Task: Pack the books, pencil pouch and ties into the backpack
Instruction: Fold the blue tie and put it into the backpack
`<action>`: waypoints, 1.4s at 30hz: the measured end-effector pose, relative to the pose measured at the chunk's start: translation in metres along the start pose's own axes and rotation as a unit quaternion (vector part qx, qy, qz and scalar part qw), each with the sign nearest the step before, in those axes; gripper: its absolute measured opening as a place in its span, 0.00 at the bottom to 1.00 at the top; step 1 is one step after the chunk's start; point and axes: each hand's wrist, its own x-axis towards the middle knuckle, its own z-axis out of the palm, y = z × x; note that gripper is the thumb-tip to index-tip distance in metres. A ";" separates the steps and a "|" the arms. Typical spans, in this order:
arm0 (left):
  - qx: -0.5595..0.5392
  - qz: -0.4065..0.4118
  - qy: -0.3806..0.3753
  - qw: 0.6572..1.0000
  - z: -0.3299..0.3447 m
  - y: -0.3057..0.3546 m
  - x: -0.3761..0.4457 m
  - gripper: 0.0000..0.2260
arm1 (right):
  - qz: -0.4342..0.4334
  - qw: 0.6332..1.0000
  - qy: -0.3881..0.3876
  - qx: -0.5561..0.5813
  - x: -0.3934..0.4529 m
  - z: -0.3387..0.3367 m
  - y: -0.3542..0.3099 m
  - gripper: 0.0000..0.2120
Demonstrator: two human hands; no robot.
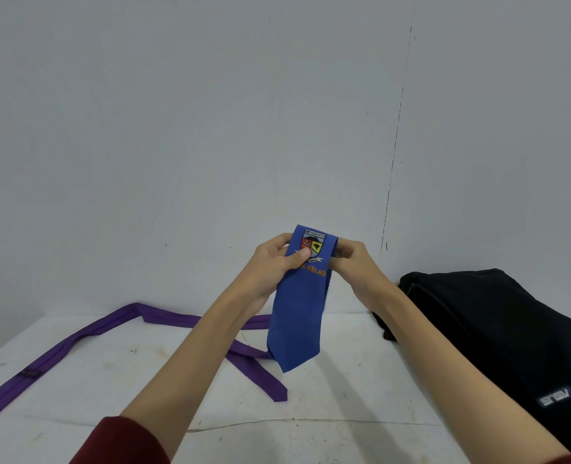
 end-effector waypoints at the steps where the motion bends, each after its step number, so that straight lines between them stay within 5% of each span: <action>1: -0.002 -0.002 0.002 1.000 0.000 0.000 0.000 0.11 | -0.004 1.000 -0.005 0.005 0.001 -0.001 0.000 0.11; 5: -0.012 -0.015 0.000 1.000 -0.006 0.003 -0.002 0.12 | -0.024 0.996 -0.073 0.039 -0.004 -0.007 -0.004 0.17; 12: -0.043 -0.042 0.004 0.998 -0.005 0.005 0.001 0.14 | -0.023 0.997 -0.073 0.024 -0.005 -0.003 0.000 0.19; 17: -0.066 -0.041 -0.004 0.997 -0.003 0.006 -0.001 0.12 | -0.039 0.998 0.042 -0.022 -0.003 0.003 0.001 0.08; 24: -0.059 -0.096 -0.058 0.992 0.002 -0.008 -0.009 0.08 | -0.086 0.990 0.095 -0.066 0.006 -0.011 -0.012 0.19; 34: -0.054 0.022 0.028 0.998 0.011 -0.009 0.002 0.06 | -0.036 0.997 0.059 -0.043 -0.006 -0.004 0.011 0.11; 42: -0.093 0.030 0.072 0.993 0.012 -0.019 0.009 0.07 | 0.041 0.997 0.032 0.063 -0.020 0.001 0.018 0.08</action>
